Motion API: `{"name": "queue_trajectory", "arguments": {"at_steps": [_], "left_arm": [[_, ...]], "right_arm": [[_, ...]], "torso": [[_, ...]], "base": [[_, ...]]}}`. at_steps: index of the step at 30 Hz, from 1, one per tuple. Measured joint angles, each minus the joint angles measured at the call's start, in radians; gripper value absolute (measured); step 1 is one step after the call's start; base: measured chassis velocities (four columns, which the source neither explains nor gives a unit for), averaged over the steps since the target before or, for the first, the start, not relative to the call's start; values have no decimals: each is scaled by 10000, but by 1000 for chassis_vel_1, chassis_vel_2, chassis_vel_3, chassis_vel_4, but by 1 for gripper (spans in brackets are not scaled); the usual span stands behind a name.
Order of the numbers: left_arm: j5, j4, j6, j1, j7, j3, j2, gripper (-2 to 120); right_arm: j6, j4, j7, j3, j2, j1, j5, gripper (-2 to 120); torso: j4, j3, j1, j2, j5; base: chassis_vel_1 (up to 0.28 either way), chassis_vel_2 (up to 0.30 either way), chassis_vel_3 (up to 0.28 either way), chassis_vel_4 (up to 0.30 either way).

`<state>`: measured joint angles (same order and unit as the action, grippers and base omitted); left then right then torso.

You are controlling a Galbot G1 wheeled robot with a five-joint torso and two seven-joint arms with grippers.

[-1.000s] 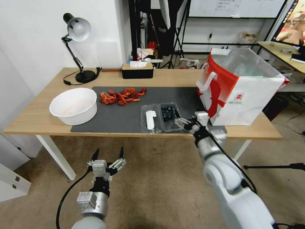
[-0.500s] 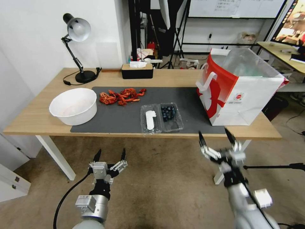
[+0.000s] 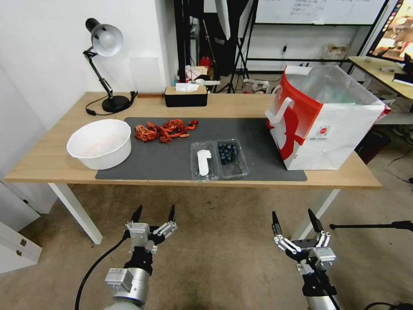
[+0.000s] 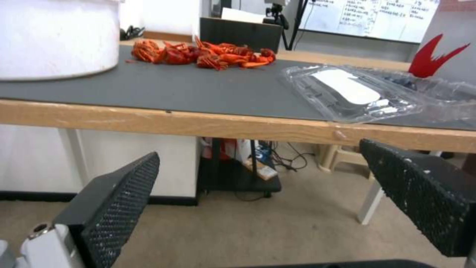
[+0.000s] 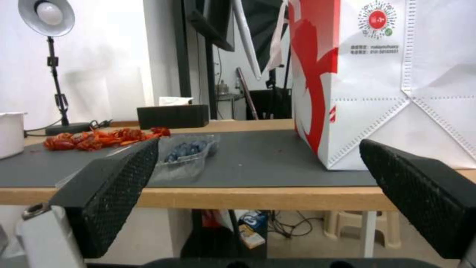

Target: Close the takeout container lid, then place the container into the takeout bag.

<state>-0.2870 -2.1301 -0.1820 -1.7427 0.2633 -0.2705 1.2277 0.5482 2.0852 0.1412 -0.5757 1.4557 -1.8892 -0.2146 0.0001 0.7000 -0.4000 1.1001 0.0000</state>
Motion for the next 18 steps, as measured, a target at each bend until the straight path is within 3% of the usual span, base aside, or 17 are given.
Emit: {"name": "queue_trajectory", "arguments": {"at_steps": [6,12,14,15,18], "left_arm": [[-665,-189,337,123,-33,65,-55,100],[-2025,-811,1011,179,-18,239,-133,100],[-3261,-1267,1586,289,122,457,-224,100],[-3261,-1267,1586,289,122,457,-224,100],[-5050,-1844,2035,498,490,822,-232,100]], "right_arm": [[-468,216,158,6,-99,63,-179,100],[-1018,294,362,32,-286,223,-435,100],[-1142,294,376,27,-326,259,-496,100],[-1142,294,376,27,-326,259,-496,100],[-1357,261,373,83,-465,379,-562,100]], "torso": [[-2,1,-1,-2,0],[-1,1,-1,-2,0],[-1,1,-1,-2,1],[-1,1,-1,-2,1],[-3,1,-1,-2,1]], "base": [[0,0,0,0],[0,0,0,0],[0,0,0,0],[0,0,0,0],[0,0,0,0]]}}
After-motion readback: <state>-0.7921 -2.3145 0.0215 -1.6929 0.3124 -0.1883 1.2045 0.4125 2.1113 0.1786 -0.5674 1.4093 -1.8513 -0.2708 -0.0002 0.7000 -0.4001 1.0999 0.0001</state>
